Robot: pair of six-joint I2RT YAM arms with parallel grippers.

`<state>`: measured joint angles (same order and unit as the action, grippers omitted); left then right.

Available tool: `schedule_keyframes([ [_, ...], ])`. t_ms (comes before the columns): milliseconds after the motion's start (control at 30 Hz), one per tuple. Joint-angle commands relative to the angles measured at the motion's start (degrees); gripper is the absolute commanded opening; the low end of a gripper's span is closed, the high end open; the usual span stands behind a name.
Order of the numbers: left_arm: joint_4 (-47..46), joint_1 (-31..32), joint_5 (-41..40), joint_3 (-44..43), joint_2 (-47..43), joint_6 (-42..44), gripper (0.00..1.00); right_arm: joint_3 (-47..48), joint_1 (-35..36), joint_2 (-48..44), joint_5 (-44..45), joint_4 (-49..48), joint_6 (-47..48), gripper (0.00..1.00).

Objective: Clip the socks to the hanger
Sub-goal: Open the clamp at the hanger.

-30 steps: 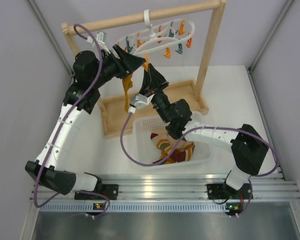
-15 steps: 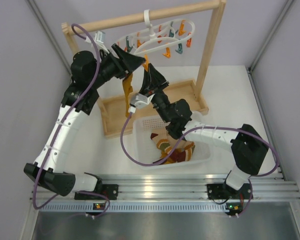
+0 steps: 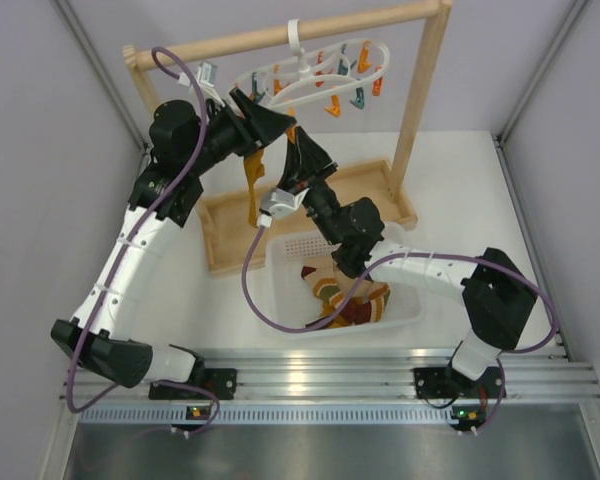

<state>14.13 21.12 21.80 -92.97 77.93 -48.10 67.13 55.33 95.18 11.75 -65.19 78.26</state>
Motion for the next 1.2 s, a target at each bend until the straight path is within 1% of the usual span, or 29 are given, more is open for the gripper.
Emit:
schedule_keyframes([
  [0, -2.8, 0.2, -0.7, -3.0, 0.9, -0.2, 0.63, -0.1, -0.2, -0.1, -2.2, -3.4, 0.7, 0.0],
  [333, -2.9, 0.2, -2.8, -6.9, 3.7, -0.2, 0.63, -0.8, -0.6, 0.5, -3.7, -4.5, 2.1, 0.0],
  [700, -2.5, 0.2, -3.1, -7.5, 5.4, -0.9, 0.62, -1.8, -1.6, 1.7, -6.0, -6.6, 6.3, 0.0],
  [800, -2.8, 0.1, -3.1, -7.8, 5.8, -1.3, 0.59, -1.9, -1.9, 2.2, -6.4, -6.8, 7.0, 0.0],
  [867, -3.0, 0.1, -3.1, -7.8, 6.1, -1.3, 0.55, -1.9, -2.1, 2.4, -6.7, -6.8, 7.1, 0.0],
  [933, -3.0, 0.1, -3.1, -7.9, 6.3, -1.0, 0.54, -2.0, -2.2, 2.6, -7.1, -7.1, 7.5, 0.0],
  [967, -3.0, 0.2, -3.3, -8.1, 6.3, -0.9, 0.49, -2.1, -2.2, 2.6, -7.2, -7.2, 7.5, 0.0],
  [1033, -2.9, 0.1, -3.9, -8.2, 6.4, -0.7, 0.43, -2.1, -2.2, 2.5, -7.0, -7.1, 7.7, 0.0],
  [1067, -2.8, 0.2, -4.0, -8.2, 6.4, -0.6, 0.36, -2.1, -2.3, 2.5, -6.9, -6.9, 7.9, 0.0],
  [1167, -2.8, 0.1, -3.9, -8.0, 6.4, -0.7, 0.24, -2.8, -2.3, 2.0, -6.2, -5.8, 8.1, 0.0],
])
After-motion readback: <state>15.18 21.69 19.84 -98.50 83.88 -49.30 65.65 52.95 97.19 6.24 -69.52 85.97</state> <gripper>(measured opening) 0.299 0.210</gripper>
